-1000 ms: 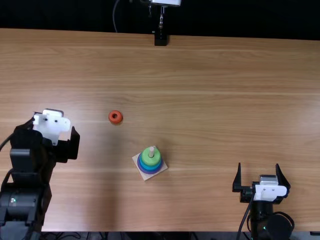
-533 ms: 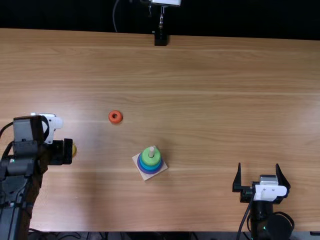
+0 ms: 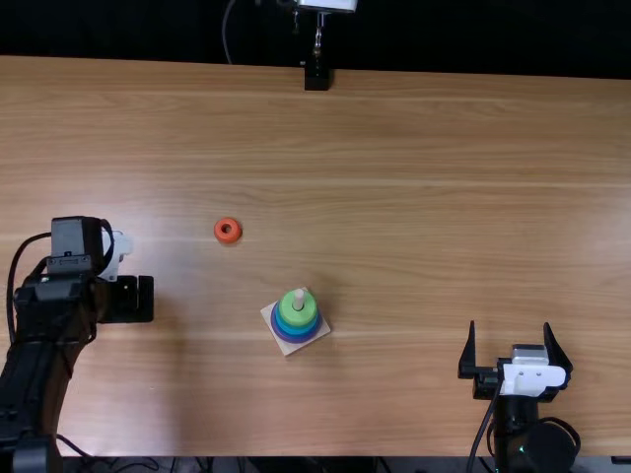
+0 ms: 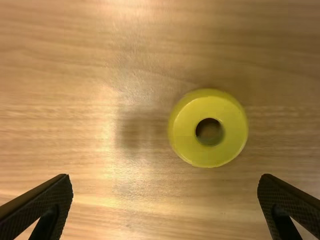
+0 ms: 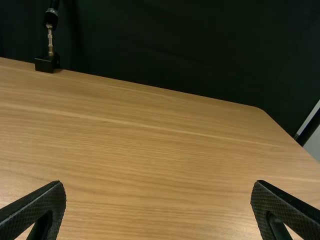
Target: Build the Hanoi tower: stack the rings onto the peg from bottom to top in this color order: purple, dark blue, light blue, dark green, light green, yellow, orange.
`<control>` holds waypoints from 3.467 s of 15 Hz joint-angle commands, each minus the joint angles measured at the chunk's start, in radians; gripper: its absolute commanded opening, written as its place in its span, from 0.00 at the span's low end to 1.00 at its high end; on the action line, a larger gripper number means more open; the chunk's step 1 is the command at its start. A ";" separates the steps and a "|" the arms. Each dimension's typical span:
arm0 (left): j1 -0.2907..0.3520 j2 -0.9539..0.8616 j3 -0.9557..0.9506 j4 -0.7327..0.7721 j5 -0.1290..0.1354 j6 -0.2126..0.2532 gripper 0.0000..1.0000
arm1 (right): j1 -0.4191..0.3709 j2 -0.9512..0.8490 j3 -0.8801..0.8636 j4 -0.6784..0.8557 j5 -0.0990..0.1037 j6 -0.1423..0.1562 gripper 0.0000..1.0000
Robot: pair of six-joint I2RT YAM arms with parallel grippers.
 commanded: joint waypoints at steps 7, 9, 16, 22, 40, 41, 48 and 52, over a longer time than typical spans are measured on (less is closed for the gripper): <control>-0.066 0.112 0.081 0.057 0.009 -0.015 1.00 | -0.011 -0.012 -0.017 -0.009 0.012 -0.003 1.00; -0.066 0.135 0.088 0.058 0.009 -0.015 1.00 | -0.011 -0.012 -0.017 -0.009 0.012 -0.003 1.00; -0.066 0.216 0.117 0.057 0.009 -0.015 1.00 | -0.011 -0.012 -0.017 -0.009 0.012 -0.003 1.00; -0.066 0.224 0.116 0.053 0.009 -0.015 1.00 | -0.011 -0.012 -0.017 -0.009 0.012 -0.003 1.00; -0.132 0.186 0.211 0.062 0.003 -0.057 0.00 | -0.011 -0.012 -0.017 -0.009 0.012 -0.003 1.00; -0.158 0.163 0.240 0.040 0.007 -0.057 0.00 | -0.011 -0.012 -0.017 -0.009 0.012 -0.003 1.00; -0.356 0.095 0.605 -0.488 0.051 -0.131 0.00 | -0.011 -0.012 -0.017 -0.009 0.012 -0.003 1.00; -0.509 0.097 0.725 -0.575 0.112 -0.280 0.00 | -0.011 -0.012 -0.017 -0.009 0.012 -0.003 1.00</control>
